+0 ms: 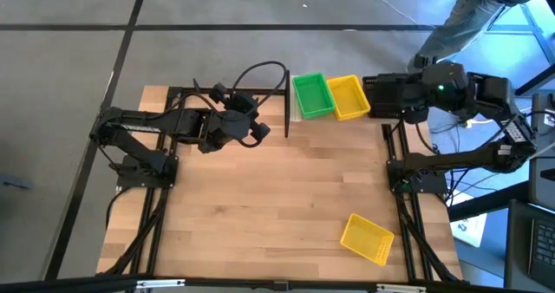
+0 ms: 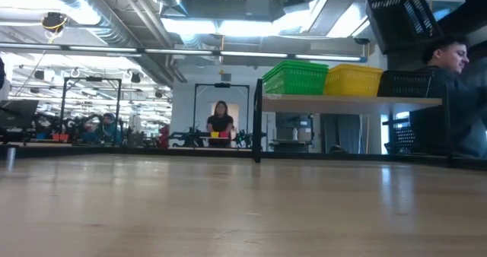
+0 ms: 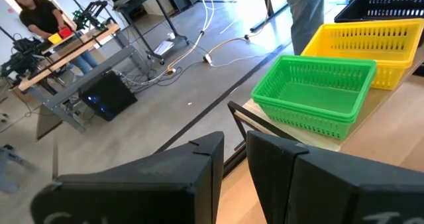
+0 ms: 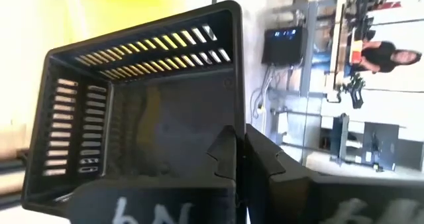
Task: Stack baskets on shelf by color
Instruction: Stack the black bin on the black bins on the shelf, then stack the yellow bin on the yellow bins on the shelf
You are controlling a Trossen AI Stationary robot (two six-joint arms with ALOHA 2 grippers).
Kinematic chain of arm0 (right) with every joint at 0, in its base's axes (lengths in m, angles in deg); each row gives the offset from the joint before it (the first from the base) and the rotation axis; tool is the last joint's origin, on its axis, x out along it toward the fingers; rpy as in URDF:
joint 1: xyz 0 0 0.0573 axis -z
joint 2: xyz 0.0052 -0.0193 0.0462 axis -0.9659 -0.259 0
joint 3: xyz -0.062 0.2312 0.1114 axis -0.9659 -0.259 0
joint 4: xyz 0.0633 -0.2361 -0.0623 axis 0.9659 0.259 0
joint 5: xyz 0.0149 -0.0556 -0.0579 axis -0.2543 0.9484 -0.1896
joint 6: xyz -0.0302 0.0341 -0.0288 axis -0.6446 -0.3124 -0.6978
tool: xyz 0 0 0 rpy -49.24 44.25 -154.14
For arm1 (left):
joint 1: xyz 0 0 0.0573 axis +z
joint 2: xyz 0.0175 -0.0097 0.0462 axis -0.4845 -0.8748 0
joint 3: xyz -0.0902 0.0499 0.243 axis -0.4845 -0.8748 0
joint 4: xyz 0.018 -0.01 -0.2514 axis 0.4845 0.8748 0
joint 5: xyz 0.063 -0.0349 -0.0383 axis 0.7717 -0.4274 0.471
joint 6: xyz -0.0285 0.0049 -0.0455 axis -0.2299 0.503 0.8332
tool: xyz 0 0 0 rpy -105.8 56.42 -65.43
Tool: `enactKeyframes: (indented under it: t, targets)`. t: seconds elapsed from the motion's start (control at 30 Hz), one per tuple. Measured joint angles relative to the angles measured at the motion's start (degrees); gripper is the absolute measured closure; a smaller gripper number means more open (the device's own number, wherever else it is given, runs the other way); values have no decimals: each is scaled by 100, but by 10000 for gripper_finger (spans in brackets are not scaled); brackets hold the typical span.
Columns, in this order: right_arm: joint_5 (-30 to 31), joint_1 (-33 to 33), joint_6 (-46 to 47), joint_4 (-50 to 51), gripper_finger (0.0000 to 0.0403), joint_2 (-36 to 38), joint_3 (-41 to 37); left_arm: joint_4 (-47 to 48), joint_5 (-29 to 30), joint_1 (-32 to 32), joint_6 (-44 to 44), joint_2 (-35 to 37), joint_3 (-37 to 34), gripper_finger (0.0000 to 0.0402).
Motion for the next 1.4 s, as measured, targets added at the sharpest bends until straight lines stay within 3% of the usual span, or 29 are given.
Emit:
enactKeyframes:
  t: [0.47,0.77,1.07,1.4]
  targets:
    - [-510,908,-563,-285,403,-2,-648,0,0,-2,15,-2,0,341]
    - [-813,1154,-650,-428,401,-21,-695,0,1,0,17,0,0,341]
    - [-815,1363,-633,-426,363,-34,-695,0,0,0,17,0,0,341]
    - [-813,1408,-648,-737,355,-54,-695,-2,0,-1,17,-2,0,341]
